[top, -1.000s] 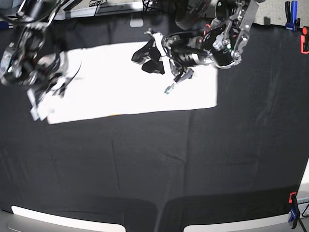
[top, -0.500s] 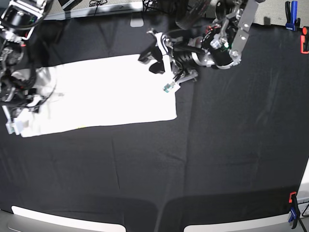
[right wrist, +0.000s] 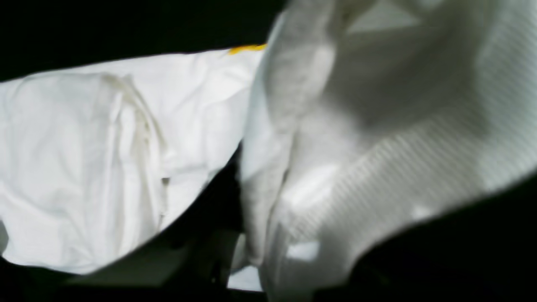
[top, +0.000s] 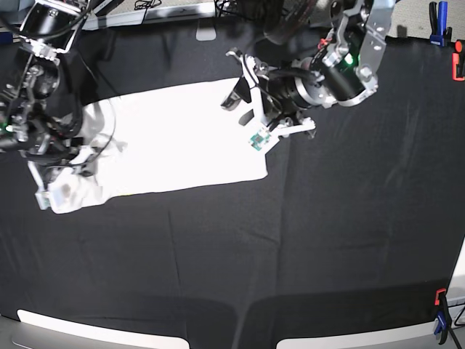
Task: Layout the t-shirt on the table in an organized manner, then fold the t-shirt properly
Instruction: 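Lift the gathered shirt end with the right gripper toward the left gripper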
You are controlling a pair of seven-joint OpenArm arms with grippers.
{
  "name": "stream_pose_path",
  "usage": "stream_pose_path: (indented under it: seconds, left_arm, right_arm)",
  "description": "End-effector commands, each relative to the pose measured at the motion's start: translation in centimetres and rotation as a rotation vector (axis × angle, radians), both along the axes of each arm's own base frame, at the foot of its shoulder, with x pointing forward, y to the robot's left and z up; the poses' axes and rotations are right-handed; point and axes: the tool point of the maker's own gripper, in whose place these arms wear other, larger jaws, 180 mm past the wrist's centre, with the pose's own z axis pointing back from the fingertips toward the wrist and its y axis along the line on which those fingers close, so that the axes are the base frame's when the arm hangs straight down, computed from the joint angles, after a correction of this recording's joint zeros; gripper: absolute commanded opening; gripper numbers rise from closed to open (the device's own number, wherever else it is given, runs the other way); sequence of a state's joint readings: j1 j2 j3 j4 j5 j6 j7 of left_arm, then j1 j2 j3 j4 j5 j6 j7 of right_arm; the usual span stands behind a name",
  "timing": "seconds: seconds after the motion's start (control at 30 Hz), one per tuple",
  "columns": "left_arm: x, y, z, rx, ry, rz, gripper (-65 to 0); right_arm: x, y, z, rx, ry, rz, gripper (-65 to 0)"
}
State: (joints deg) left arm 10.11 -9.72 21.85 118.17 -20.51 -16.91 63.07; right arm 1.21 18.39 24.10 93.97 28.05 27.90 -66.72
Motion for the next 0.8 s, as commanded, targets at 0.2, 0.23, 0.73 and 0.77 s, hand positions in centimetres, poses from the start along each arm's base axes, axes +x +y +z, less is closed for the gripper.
stream_pose_path:
  seconds: [0.2,0.23,0.73,0.77]
  left_arm:
    - [-0.1,0.0,0.4,0.01,-0.002,-0.016,-42.8]
    - [-0.1,0.0,0.4,0.013,0.001,-0.016,-42.8]
    - [-0.1,0.0,0.3,0.015,0.003,-0.017,-42.8]
    - [-0.1,0.0,0.3,0.015,0.003,-0.017,-42.8]
  right_arm:
    - [1.0,4.3,-0.2,0.012,0.013,0.093,-65.0]
    - [0.9,5.0,-0.5,0.013,0.023,0.111,-65.0]
    - [1.2,14.6,2.3,0.088,-0.081,0.279,-65.0]
    - [1.3,15.1,2.6,0.098,-0.092,0.281,-65.0]
